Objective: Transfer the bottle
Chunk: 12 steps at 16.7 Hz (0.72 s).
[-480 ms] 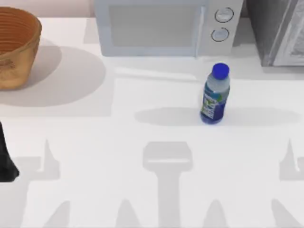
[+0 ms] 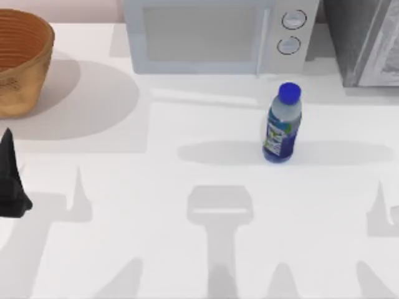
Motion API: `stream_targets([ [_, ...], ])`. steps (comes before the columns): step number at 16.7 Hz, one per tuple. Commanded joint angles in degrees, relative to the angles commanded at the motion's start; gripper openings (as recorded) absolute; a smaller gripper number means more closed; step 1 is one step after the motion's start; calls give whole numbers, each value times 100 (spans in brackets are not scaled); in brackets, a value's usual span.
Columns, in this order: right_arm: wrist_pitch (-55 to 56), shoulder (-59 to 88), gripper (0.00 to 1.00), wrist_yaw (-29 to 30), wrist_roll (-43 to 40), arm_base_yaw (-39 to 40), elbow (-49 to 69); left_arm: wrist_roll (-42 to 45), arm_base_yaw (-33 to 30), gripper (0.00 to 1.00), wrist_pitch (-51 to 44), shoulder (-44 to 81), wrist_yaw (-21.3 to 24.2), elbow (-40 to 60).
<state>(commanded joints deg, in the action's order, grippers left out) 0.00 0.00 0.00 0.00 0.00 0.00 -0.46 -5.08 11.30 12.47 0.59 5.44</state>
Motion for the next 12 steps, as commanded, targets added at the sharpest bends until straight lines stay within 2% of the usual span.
stream_targets([
  [4,0,0,100,0,0,0,0,0,-662,100,1492,2026,48,661],
  [12,0,0,100,0,0,0,0,45,-2249,100,4857,7555,189,2089],
])
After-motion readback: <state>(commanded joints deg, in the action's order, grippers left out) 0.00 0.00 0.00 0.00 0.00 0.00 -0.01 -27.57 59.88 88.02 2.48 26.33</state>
